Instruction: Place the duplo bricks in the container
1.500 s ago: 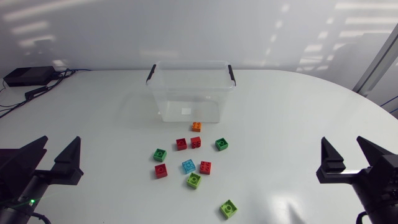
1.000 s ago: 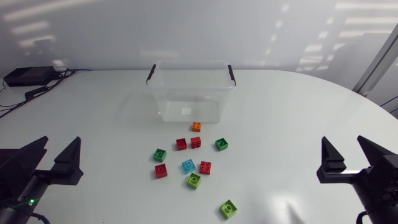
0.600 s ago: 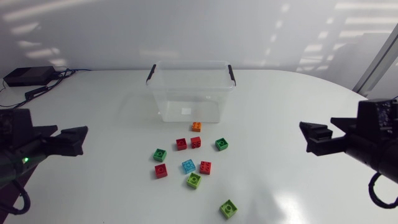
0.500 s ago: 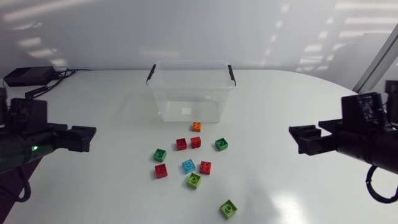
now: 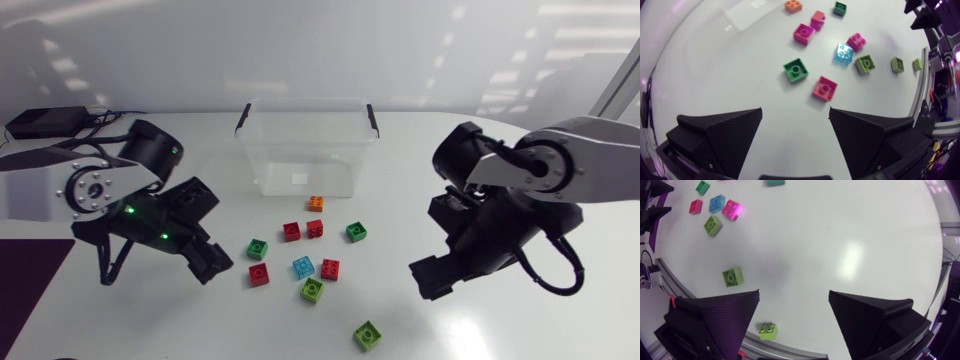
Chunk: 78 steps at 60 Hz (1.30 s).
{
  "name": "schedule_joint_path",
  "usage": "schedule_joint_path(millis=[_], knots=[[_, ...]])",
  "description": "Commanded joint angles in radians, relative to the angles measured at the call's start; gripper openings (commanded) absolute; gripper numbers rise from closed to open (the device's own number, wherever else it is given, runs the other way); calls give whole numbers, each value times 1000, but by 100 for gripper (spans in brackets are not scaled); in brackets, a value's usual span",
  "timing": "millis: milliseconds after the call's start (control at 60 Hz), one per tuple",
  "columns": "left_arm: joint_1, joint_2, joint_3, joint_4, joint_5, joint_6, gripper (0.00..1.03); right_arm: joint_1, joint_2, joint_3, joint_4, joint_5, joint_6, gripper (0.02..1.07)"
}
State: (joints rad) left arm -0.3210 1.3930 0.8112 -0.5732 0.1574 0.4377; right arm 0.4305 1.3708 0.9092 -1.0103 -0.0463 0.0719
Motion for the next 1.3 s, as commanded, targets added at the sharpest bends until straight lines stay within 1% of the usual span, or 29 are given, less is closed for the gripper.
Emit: schedule_joint_path(millis=[0,83,167,433,567,650,700,733,800,900,933,1150,1217,1283], knots=[[-52,61,34,-27,11,67,93,-22,73,3,-42,-58,28,102],[-90,70,34,-30,11,93,93,-42,99,-16,-57,-99,-4,102],[-116,84,37,-43,11,108,93,-41,145,-36,-105,-141,-24,102],[-113,124,74,-68,11,148,93,36,330,-61,-149,-136,-49,102],[-109,138,94,-80,11,156,93,76,398,-67,-145,-110,-37,102],[-107,147,100,-82,11,157,93,86,427,-75,-142,-106,-37,96],[-107,152,103,-82,11,157,93,100,448,-78,-143,-107,-40,95],[-107,155,105,-83,11,159,93,111,456,-79,-142,-107,-40,93],[-107,158,108,-85,11,159,93,154,465,-84,-140,-109,-38,92],[-105,159,109,-91,11,165,93,202,479,-85,-134,-110,-27,84],[-104,161,111,-94,10,167,93,208,479,-89,-132,-110,-27,79],[-84,159,115,-102,10,184,93,243,488,-101,-123,-110,-27,77],[-81,159,115,-105,10,185,93,251,498,-102,-120,-113,-34,64],[-79,158,114,-111,10,191,93,261,501,-105,-108,-129,-37,48]])
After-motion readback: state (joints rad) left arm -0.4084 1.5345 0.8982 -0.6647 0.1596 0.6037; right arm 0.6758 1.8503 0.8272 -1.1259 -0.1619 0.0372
